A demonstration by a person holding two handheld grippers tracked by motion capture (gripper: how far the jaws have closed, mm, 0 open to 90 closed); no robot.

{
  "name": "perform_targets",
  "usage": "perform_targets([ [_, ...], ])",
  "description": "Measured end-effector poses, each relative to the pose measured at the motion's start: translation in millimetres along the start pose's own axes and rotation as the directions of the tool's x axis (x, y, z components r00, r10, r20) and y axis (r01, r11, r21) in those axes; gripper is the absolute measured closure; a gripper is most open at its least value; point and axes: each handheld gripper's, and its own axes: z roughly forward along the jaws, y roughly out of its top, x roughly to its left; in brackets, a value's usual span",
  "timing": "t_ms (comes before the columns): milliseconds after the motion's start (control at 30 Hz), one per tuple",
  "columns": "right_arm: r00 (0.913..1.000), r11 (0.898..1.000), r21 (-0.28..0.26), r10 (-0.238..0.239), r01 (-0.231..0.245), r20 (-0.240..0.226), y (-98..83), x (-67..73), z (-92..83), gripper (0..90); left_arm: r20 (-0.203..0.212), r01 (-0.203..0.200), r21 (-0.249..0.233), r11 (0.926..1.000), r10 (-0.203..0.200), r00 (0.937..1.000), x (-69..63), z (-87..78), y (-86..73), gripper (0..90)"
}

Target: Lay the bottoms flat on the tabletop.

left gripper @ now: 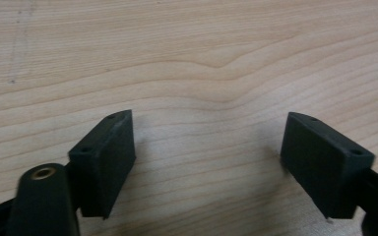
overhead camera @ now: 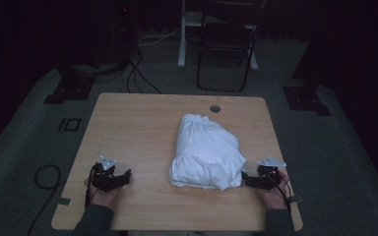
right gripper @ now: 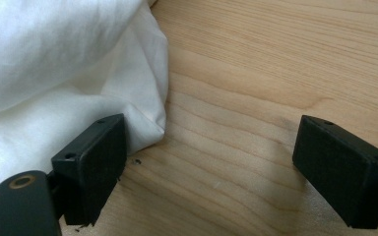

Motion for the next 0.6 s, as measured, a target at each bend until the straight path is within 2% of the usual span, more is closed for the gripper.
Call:
perform_targets([
  [167, 1.0000, 1.000, -0.003, -0.003, 0.003, -0.005, -0.1, 0.4, -0.4, 14.4, 0.003, -0.001, -0.010, 1.0000, 0.001, 1.0000, -1.8, -1.8, -1.5, 23.5],
  [233, 0.9999, 1.000, -0.007, -0.007, 0.007, -0.009, -0.4, 0.7, -0.9, 16.7, 0.018, -0.015, -0.019, 0.9997, 0.015, 0.9997, -3.1, -3.3, -2.5, 32.0],
  [300, 0.9999, 1.000, -0.008, -0.008, 0.008, -0.010, -0.7, 0.8, -1.4, 17.8, 0.021, -0.019, -0.020, 0.9996, 0.019, 0.9996, -3.7, -3.9, -2.8, 34.8],
  [567, 0.9998, 1.000, -0.028, -0.013, 0.013, -0.014, -1.9, 0.6, -4.0, 31.7, 0.023, -0.018, -0.021, 0.9996, 0.018, 0.9996, -6.0, -3.4, -1.6, 37.9],
  [600, 0.9998, 1.000, -0.028, -0.012, 0.012, -0.016, -1.9, 0.6, -4.4, 32.6, 0.029, -0.020, -0.016, 0.9997, 0.020, 0.9994, -7.2, -3.8, -0.7, 40.6],
])
